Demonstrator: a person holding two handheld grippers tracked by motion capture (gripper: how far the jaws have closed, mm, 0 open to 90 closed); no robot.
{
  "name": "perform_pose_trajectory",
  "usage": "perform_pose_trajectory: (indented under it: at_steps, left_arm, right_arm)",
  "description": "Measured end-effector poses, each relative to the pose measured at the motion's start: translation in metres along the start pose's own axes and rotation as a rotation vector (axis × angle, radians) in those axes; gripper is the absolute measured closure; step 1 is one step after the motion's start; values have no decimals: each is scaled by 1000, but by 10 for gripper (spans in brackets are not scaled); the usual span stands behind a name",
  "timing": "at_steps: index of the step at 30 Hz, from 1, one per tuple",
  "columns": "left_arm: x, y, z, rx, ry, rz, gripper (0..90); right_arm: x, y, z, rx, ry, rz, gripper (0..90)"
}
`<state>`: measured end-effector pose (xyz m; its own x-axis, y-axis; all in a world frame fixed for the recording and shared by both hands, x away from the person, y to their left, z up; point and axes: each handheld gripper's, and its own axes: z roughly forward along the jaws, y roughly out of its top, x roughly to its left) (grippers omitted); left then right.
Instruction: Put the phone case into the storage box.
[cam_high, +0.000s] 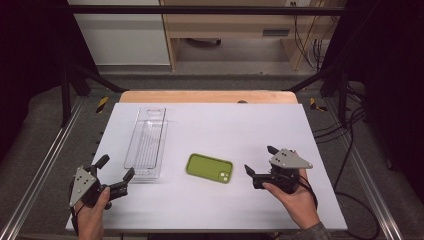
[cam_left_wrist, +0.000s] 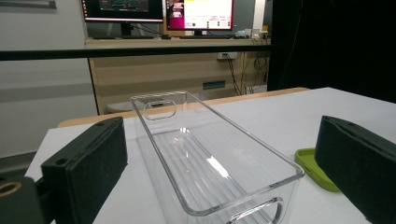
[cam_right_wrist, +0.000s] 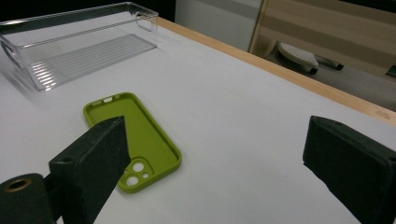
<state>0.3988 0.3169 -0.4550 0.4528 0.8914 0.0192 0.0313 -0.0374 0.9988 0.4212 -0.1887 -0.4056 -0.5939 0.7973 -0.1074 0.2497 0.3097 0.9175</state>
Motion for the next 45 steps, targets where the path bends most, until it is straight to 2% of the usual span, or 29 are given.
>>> perform_pose_trajectory:
  at_steps: [12,24,36,45]
  left_arm:
    - [1,0,0,2,5,-2,22]
    - [3,-2,2,10,9,-5,22]
    - [5,-2,1,10,14,-14,22]
    - [5,-2,1,11,11,-17,22]
  right_arm:
    - [10,7,10,56,45,-56,71]
    - [16,14,22,105,76,-81,69]
    - [37,18,54,234,154,-176,77]
    - [42,20,67,274,187,-191,76]
